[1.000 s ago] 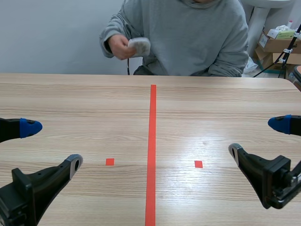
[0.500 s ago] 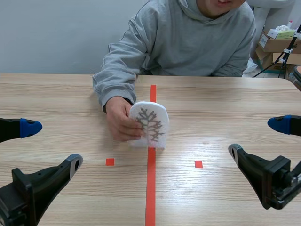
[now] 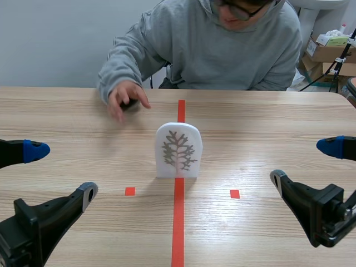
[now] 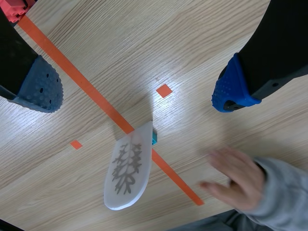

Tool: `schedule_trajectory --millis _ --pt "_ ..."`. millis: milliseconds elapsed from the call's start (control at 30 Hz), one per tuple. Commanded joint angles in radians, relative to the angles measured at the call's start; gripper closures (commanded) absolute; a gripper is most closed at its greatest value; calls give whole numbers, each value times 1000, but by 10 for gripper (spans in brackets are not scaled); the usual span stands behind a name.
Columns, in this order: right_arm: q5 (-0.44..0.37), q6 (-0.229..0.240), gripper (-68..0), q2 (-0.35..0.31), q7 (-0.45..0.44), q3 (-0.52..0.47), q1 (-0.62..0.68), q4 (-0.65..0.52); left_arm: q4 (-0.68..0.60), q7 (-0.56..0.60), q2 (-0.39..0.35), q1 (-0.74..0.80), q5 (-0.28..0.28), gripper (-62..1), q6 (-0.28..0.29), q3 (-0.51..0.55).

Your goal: Do the leaf sorting experiment

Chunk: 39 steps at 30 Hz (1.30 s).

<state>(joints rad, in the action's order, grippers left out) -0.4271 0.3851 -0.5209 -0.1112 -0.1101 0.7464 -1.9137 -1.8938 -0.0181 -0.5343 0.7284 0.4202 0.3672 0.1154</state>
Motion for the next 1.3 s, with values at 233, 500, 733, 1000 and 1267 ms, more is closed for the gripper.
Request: schedule_trajectory --millis 233,500,733,1000,1267 --pt "-3 0 -560 0 -14 -13 2 -13 -21 13 7 0 6 -623 2 3" --pt "-3 0 -560 0 -14 -13 2 -13 -21 13 7 0 6 -623 2 3" --pt "-3 0 -560 0 -14 -13 2 -13 -21 13 7 0 6 -623 2 3" --pt "-3 0 -560 0 -14 -13 2 -13 -21 13 7 -1 6 -623 2 3" --pt "-3 0 -560 0 -13 -13 2 -13 -14 -31 8 -48 6 -623 6 1"
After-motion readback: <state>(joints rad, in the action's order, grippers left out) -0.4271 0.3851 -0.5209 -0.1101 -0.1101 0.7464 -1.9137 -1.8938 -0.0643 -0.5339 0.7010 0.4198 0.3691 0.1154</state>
